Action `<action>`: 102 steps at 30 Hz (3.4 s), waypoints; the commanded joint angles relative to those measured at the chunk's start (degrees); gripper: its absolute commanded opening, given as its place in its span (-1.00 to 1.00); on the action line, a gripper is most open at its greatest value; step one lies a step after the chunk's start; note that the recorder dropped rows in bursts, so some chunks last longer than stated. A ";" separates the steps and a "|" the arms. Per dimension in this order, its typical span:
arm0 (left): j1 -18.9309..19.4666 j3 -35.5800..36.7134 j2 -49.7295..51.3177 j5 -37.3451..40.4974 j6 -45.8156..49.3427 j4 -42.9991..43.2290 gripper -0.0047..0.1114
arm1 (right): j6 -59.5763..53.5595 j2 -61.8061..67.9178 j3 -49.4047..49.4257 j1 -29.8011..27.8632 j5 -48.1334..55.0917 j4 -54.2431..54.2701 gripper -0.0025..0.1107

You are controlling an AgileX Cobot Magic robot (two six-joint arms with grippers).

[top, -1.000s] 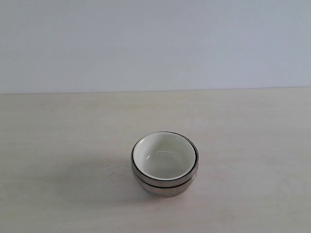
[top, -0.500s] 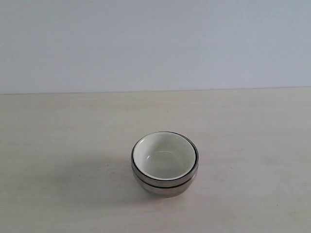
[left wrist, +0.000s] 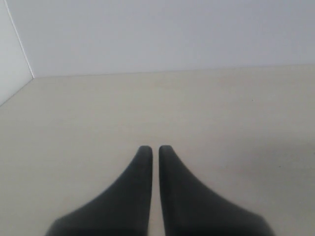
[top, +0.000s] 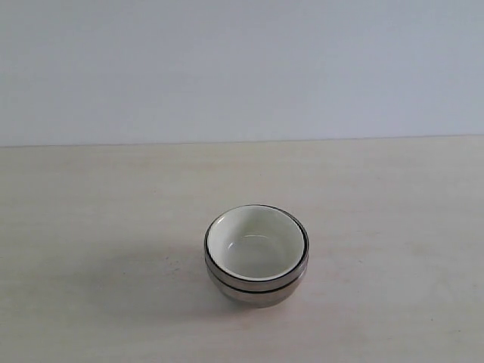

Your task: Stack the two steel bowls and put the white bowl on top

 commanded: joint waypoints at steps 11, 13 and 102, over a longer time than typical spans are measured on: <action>0.03 0.20 -0.17 0.03 -0.65 -0.15 -0.85 | -1.37 -0.32 16.35 -0.23 -7.42 0.58 -0.96; 0.03 0.20 -0.17 0.03 -0.65 -0.15 -0.85 | -4.20 -0.32 16.35 -0.23 -4.26 0.22 -0.96; 0.03 0.20 -0.17 0.03 -0.65 -0.15 -0.85 | -18.67 -0.32 16.35 3.42 8.65 -0.78 -0.96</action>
